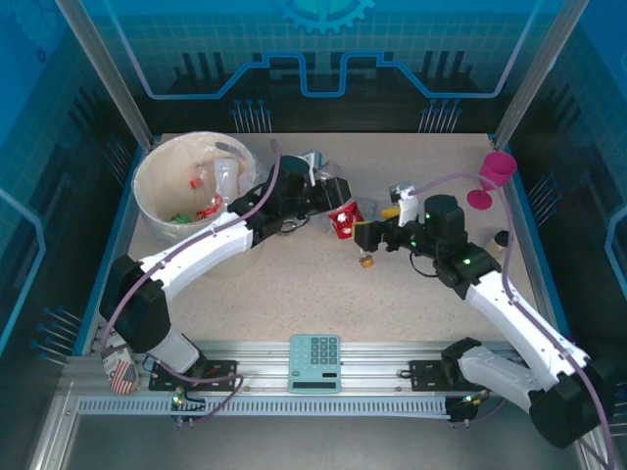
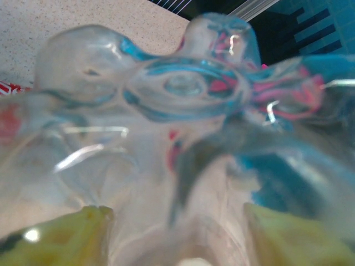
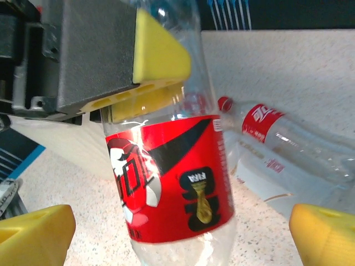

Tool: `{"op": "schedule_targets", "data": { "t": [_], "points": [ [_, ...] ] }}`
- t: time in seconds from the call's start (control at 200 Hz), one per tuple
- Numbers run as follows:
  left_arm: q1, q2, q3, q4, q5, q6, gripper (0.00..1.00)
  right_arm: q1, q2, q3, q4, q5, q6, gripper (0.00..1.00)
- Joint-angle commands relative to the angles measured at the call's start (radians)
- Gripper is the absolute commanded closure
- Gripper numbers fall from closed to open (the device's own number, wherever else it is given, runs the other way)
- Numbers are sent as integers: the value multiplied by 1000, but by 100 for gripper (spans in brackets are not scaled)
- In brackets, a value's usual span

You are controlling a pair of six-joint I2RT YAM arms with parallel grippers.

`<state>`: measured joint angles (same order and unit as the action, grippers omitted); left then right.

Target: Put the plastic bottles in the bin

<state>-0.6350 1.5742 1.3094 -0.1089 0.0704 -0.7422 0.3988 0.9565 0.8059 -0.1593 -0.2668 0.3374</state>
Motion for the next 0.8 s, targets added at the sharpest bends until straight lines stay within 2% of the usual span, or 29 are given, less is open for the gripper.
{"op": "schedule_targets", "data": {
  "t": [0.0,0.155,0.295,0.415,0.54,0.685,0.79],
  "points": [
    [21,1,82,-34,22,49,47,-67,-54,-37,-2,-63,30,0],
    [64,-34,178,-127,24,125,47,-125,-68,-59,12,-88,65,0],
    [185,-127,232,-191,74,132,48,-132,-74,-64,30,-99,53,0],
    [360,-203,280,-253,188,110,50,-133,-69,-76,40,-92,48,0],
    [582,-278,318,-334,272,109,50,-135,-55,-86,41,-86,43,0],
    [855,-349,281,-290,440,13,52,-136,-36,-79,26,-78,23,0],
    [999,-361,265,-292,484,-2,53,-137,-29,-74,12,-73,7,0]
  ]
}}
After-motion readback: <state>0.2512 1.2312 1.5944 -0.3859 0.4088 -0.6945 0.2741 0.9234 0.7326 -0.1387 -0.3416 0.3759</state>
